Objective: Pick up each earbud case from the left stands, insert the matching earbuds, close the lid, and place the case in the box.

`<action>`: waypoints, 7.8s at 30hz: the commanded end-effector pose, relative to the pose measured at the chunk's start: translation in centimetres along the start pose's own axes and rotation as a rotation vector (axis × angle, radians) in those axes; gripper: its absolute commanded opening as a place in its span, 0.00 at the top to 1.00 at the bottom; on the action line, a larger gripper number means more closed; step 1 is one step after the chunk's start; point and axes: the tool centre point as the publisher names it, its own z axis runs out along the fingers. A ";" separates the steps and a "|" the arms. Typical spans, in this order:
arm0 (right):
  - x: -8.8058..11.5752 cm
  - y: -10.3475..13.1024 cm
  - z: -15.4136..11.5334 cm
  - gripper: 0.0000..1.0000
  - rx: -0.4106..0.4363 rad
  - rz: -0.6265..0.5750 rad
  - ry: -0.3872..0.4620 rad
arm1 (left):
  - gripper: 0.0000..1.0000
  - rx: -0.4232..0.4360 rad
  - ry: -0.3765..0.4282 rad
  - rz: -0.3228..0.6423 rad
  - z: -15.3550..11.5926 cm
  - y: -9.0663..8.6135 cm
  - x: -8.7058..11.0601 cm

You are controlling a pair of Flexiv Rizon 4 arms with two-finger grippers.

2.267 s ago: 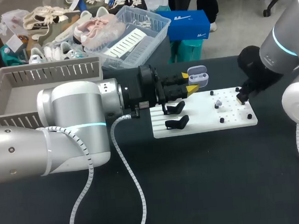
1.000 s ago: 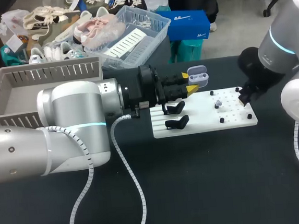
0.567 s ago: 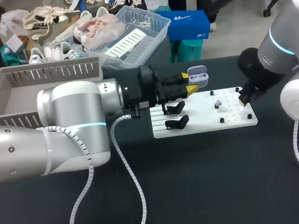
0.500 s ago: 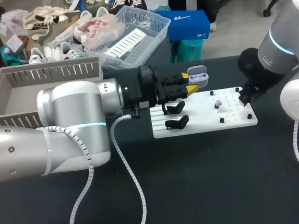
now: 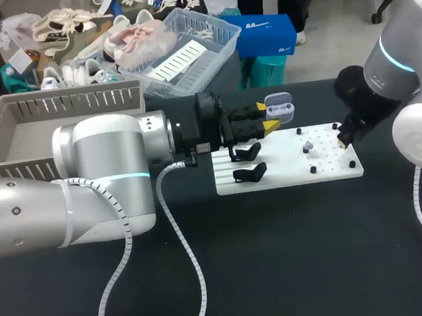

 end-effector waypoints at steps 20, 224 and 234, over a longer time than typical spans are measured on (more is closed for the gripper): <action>0.2 0.1 0.5 0.70 -0.013 0.012 0.013 | 1.00 -0.004 -0.002 0.002 0.1 0.0 0.1; -8.6 15.1 -15.1 1.00 0.268 0.870 0.111 | 1.00 -0.004 -0.002 0.002 0.1 0.0 0.1; -8.8 15.2 -14.7 1.00 0.258 0.864 0.111 | 1.00 -0.004 -0.002 0.002 0.1 0.0 0.1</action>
